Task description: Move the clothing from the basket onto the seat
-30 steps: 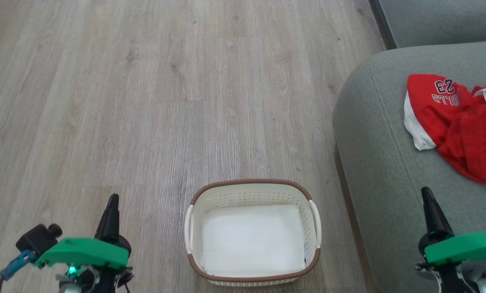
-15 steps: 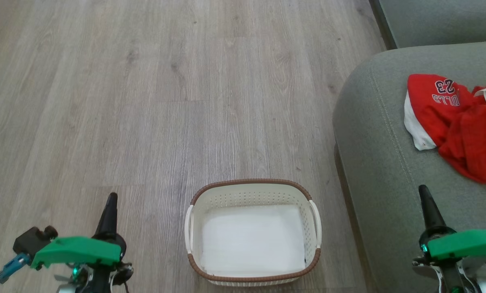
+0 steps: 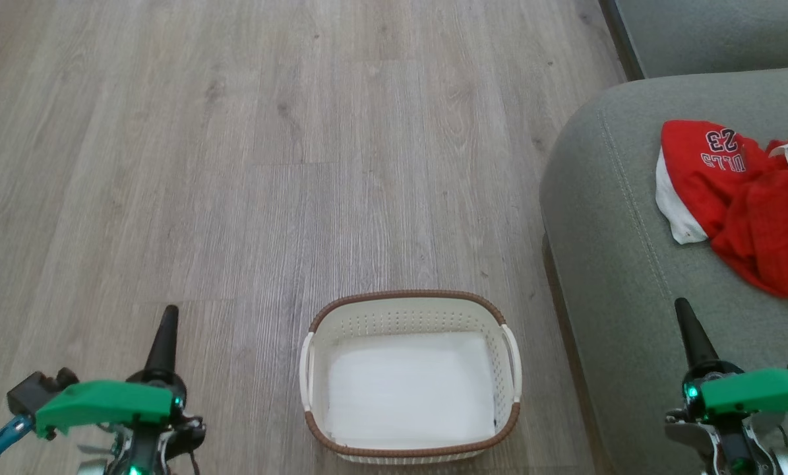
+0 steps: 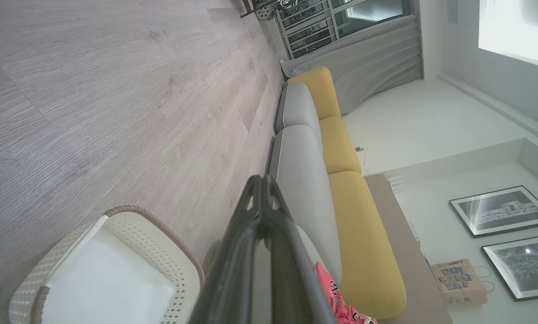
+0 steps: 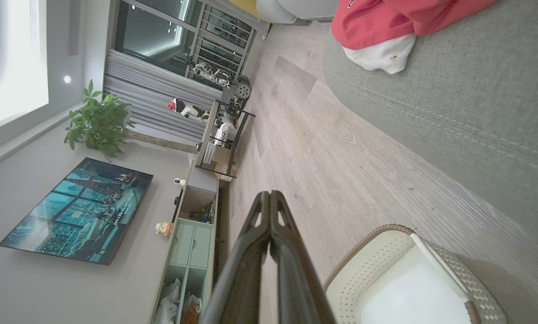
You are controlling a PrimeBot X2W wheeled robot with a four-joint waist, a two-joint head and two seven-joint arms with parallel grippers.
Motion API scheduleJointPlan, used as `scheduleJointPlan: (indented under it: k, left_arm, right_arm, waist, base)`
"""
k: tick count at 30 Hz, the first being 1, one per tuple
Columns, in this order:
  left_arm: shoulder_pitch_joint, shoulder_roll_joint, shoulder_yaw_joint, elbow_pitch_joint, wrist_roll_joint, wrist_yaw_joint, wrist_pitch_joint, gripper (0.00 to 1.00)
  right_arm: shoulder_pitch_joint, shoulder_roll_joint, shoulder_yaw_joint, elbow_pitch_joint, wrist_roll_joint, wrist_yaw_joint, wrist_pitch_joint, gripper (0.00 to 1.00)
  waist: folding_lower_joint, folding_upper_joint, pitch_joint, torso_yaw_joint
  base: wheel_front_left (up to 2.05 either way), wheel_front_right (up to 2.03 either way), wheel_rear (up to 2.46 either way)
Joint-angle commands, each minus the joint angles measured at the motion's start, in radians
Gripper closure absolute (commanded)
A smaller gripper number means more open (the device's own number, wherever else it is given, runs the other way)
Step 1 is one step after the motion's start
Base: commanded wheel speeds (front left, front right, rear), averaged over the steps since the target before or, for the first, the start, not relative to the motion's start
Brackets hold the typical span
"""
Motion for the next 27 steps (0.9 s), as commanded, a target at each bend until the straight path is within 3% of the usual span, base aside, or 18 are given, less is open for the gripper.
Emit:
scheduleJointPlan:
  k: [1,27]
  left_arm:
    - [-0.055,0.003,0.042,-0.027,-0.029,-0.009,0.01,1.0]
    - [-0.068,-0.023,0.123,-0.019,-0.269,-0.044,0.082,1.0]
  right_arm:
    - [-0.062,-0.005,0.008,-0.028,0.031,0.0,0.007,1.0]
    - [-0.1,0.034,-0.017,0.005,0.268,0.0,0.071,1.0]
  waist:
    - [0.0,-0.0001,0.0,0.0]
    - [0.0,-0.0001,0.0,0.001]
  base:
    - [0.0,0.0,0.0]
    - [0.0,0.0,0.0]
